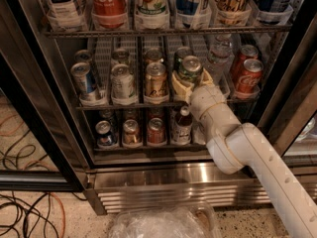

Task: Pick green can from middle shelf of fridge

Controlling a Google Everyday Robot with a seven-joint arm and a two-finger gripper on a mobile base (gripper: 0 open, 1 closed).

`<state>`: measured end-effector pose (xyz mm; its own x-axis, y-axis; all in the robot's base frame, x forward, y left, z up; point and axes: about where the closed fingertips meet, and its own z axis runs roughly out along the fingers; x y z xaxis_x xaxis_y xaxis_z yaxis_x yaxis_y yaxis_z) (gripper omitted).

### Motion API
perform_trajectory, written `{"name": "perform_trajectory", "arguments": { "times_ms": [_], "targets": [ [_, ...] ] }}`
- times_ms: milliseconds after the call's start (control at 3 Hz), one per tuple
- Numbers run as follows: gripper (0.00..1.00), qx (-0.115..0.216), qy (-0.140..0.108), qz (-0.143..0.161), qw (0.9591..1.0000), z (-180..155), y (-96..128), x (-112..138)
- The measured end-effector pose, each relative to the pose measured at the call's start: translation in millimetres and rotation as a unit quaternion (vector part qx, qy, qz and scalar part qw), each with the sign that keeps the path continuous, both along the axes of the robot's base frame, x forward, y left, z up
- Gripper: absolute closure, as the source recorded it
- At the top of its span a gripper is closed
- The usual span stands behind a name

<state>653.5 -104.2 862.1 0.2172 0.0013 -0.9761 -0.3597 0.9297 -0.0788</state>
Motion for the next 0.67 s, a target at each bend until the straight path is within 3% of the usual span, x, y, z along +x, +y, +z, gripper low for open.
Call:
{"name": "perform_trajectory", "arguments": {
  "times_ms": [667],
  "targets": [
    [1.00,-0.010,-0.014,0.010,0.9998,19.6,-2.3,-2.0]
  ]
}}
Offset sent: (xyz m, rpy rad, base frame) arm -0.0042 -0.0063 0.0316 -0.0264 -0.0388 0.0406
